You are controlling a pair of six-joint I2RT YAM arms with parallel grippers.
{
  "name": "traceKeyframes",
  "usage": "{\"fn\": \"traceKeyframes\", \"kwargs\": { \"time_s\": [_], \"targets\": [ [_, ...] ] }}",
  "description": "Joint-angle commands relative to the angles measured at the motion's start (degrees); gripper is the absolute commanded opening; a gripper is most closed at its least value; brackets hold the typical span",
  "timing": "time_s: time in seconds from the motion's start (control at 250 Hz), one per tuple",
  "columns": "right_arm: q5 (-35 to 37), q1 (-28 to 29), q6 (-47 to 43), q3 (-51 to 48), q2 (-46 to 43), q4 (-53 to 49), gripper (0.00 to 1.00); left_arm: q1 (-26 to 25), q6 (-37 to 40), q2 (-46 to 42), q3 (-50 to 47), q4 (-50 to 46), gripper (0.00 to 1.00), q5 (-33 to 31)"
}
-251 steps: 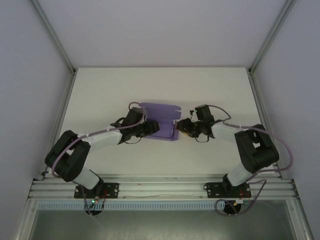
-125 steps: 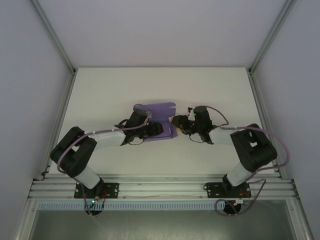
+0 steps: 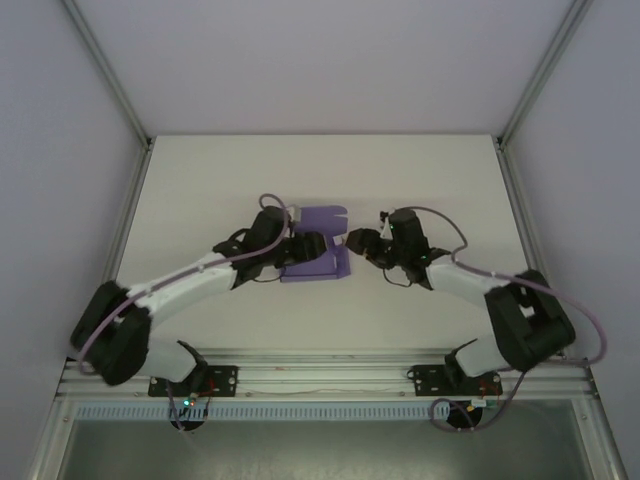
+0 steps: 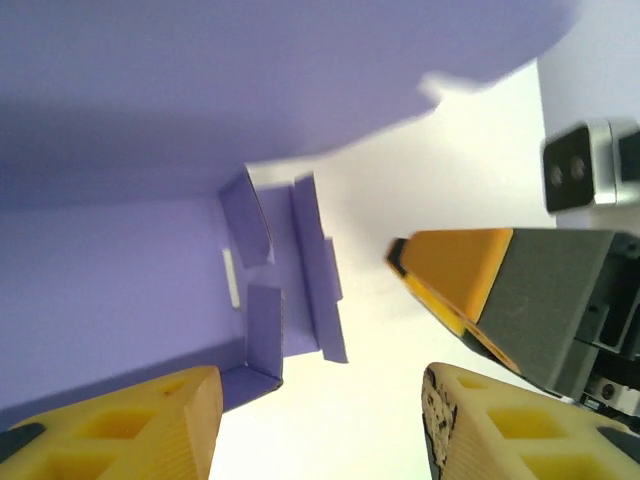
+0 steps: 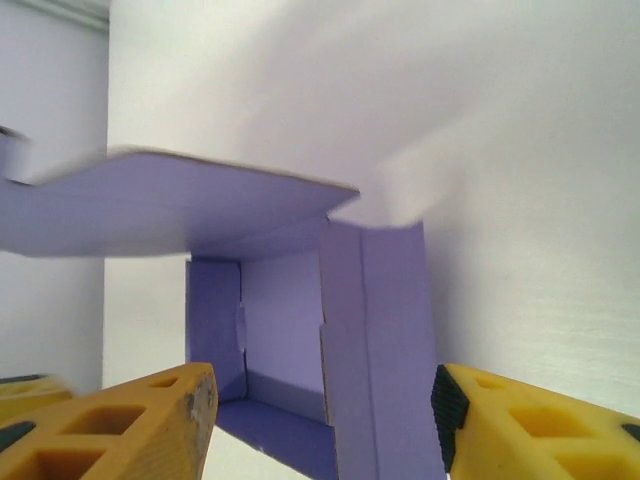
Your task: Assemble paper box
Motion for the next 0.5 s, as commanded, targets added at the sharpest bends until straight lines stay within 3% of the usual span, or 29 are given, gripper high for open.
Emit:
{"fn": "traceKeyframes", "kwargs": {
  "time_s": [0.0,0.084,0.136,0.2,0.344,0.496],
  "targets": [
    [15.45,-0.28,-4.43,1.00,-6.63,-12.78,0.66,0.43,-1.94,-7.25,0.38,-21.59,0.57,-20.74],
    [22.81,-0.63,-4.97,-0.74,-11.45,-15.58,0.78,1.40,-2.30,-8.87,-0.84,-27.97,0.59,-28.10],
    [25.70,-0.87,-5.51,-2.10,-13.62,-16.18,0.85,2.14,-0.80,-8.12,-0.92,-28.29,0.59,-28.96],
    [27.82,-1.28,-6.08,-3.72,-17.25,-16.40,1.00,2.56,2.21,-5.51,-0.18,-25.68,0.59,-27.00],
    [30.30,-1.92,-6.10,-6.78,-22.72,-16.05,1.00,3.27,7.31,3.10,2.13,-17.75,0.59,-17.95],
    [31.89,-2.27,-3.70,-8.80,-25.31,-15.76,1.00,3.74,9.06,10.41,5.17,-16.77,0.58,-17.00]
  ]
}}
